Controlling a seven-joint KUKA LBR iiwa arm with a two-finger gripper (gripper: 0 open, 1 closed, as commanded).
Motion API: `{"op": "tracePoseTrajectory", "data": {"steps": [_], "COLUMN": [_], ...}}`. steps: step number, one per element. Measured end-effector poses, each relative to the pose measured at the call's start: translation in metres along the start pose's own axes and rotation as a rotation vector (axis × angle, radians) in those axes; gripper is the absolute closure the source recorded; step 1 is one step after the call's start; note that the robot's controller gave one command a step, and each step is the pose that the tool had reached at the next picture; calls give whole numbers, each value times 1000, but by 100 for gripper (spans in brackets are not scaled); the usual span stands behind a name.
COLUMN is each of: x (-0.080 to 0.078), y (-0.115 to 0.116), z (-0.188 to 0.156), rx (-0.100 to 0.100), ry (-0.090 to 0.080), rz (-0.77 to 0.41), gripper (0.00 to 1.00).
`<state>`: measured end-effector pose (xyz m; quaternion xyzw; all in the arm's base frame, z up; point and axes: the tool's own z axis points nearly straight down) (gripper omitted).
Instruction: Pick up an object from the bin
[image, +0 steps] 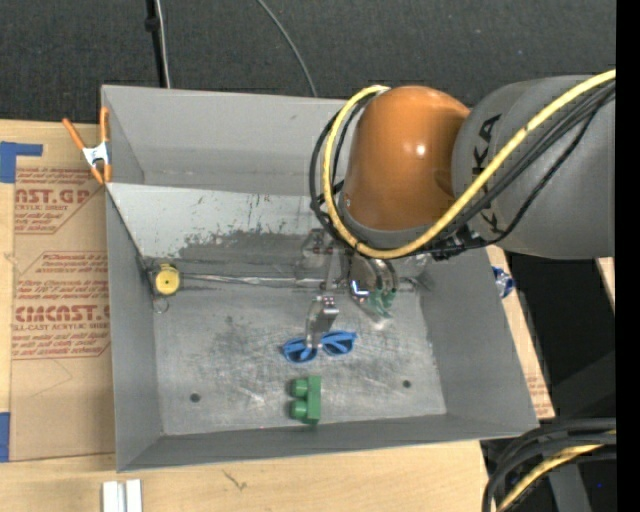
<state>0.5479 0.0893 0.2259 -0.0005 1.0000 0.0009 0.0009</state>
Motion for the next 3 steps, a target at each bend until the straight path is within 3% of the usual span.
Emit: {"op": "tracePoseTrajectory", "data": {"steps": [1,2,3], "x": [23,23,15], "y": [-23,-22,-46], "z": [141,136,4], "rx": [1,1,2], "ry": [7,12,-5], "rz": [-36,-38,-621], "gripper": [0,100,100]}}
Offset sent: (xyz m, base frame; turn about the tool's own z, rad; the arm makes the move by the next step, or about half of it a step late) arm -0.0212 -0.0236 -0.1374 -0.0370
